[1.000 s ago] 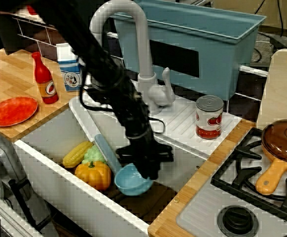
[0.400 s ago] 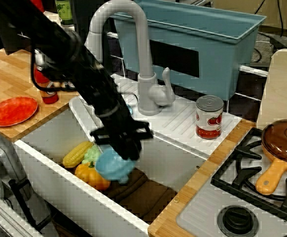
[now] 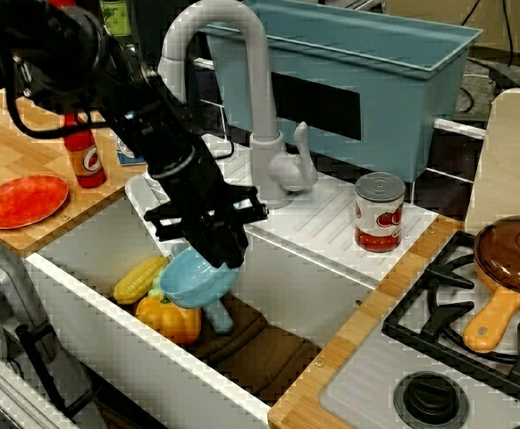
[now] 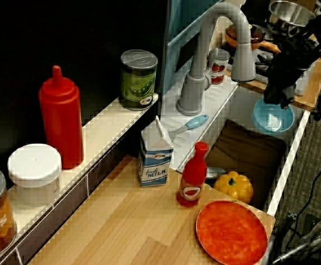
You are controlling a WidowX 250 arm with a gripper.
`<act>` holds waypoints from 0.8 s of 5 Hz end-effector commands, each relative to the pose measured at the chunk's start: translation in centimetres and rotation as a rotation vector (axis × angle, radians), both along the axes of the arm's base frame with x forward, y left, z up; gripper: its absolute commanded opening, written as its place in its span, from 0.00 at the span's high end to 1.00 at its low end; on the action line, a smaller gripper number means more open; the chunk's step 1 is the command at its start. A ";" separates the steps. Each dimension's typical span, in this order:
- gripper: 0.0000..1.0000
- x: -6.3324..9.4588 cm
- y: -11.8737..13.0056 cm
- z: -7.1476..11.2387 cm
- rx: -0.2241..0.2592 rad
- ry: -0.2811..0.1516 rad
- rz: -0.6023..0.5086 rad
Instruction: Lift bowl
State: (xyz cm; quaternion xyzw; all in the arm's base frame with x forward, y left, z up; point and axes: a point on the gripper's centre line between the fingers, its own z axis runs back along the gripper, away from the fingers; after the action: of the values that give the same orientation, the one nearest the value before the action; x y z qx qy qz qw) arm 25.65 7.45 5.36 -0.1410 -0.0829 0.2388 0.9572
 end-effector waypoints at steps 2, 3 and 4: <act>1.00 1.5 -0.7 5.2 -0.047 -0.011 0.003; 1.00 1.8 -1.1 6.7 -0.070 -0.016 -0.001; 1.00 2.0 -0.9 8.0 -0.089 -0.025 -0.001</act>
State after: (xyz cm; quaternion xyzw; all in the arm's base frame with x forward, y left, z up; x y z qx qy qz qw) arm 27.18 5.91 11.57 -0.1934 -0.0492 0.2444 0.9489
